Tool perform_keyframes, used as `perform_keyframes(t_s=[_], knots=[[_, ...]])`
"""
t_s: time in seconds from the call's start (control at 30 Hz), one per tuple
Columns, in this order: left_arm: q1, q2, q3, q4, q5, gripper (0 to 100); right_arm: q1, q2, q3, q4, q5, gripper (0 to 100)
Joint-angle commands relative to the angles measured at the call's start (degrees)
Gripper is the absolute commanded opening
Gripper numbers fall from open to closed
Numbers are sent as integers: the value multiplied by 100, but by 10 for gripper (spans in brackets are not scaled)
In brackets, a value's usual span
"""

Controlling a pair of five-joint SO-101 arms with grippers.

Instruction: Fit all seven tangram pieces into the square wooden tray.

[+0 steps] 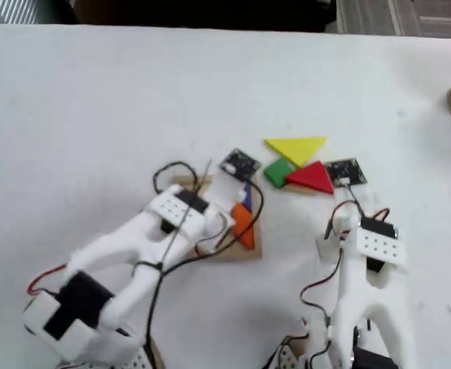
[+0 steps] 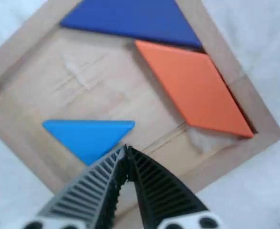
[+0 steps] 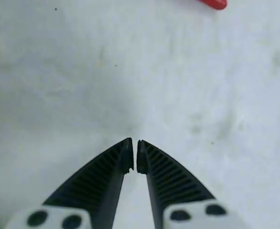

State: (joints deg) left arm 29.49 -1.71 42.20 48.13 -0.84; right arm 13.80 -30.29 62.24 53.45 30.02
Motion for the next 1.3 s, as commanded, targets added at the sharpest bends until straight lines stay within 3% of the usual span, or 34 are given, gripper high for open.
perform_keyframes(t_s=[0.0, 0.27, 0.6, 0.73, 0.93, 1.27], knots=[[-207, 303, -695, 53, 70, 23, -4, -119, 26, -84, 299, 18], [-919, 787, -1327, 35, 70, 23, -4, -119, 35, -84, 334, 18], [-409, -462, -396, 79, 18, 22, -4, -119, 44, -92, 352, 18], [-549, -813, 149, -255, 18, 22, -4, -119, 44, -92, 352, 18], [-1455, -233, -132, -396, 18, 23, -4, -119, 53, -92, 352, 18], [-1086, 549, -897, -396, 70, 23, -13, -119, 53, -92, 360, 18]])
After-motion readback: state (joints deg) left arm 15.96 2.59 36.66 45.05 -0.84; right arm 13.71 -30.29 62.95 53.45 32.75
